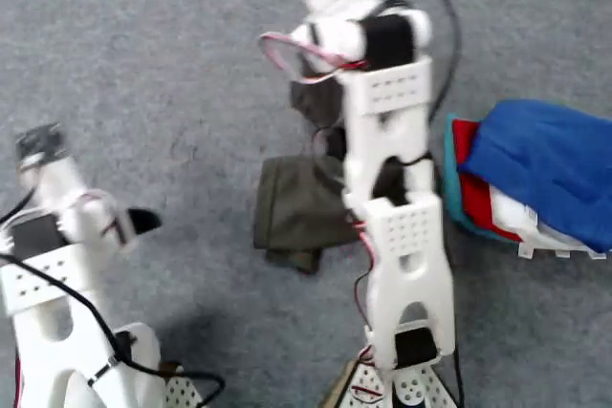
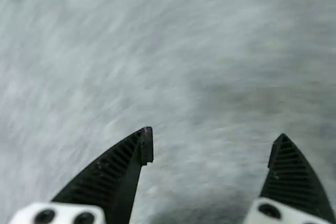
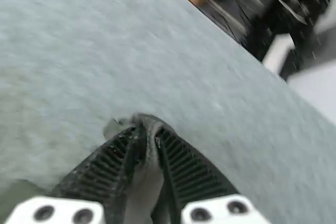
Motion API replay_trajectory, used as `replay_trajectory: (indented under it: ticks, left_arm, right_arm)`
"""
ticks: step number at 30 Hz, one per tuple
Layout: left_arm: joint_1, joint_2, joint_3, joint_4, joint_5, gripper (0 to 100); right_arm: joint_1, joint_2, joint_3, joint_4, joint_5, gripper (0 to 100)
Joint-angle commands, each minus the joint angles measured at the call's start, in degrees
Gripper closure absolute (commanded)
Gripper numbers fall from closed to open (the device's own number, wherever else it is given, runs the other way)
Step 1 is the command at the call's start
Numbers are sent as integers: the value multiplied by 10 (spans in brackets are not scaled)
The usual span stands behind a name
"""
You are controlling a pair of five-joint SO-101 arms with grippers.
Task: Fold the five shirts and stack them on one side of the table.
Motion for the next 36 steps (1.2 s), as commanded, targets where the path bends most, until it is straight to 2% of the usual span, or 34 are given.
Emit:
replay_trajectory:
  ticks: [1, 3, 7, 10, 15, 19, 24, 26, 32, 36]
  left_arm:
    - [155, 21, -67, -13, 44, 650]
    - [202, 64, -94, -39, 76, 650]
    - [239, 229, -187, -69, 138, 650]
    - [265, 378, -296, -34, 165, 650]
    - [315, 578, -496, 39, 171, 650]
    - [346, 684, -643, 87, 171, 650]
    - [371, 779, -764, 153, 171, 654]
    - [372, 807, -796, 172, 171, 702]
    - [373, 875, -859, 180, 169, 986]
    - [381, 901, -876, 182, 185, 984]
  right_arm:
    - [66, -15, -9, 7, -4, 994]
    - [90, 5, 4, 9, -7, 994]
    - [116, 44, 43, 9, -7, 994]
    - [121, 81, 47, 6, -7, 994]
    - [124, 178, 7, -21, -23, 994]
    - [140, 250, -28, -39, -40, 994]
    - [160, 242, -26, -50, -38, 994]
    - [160, 233, -26, -47, -38, 994]
    - [161, 225, -26, -47, -37, 994]
    - [162, 225, -26, -47, -36, 994]
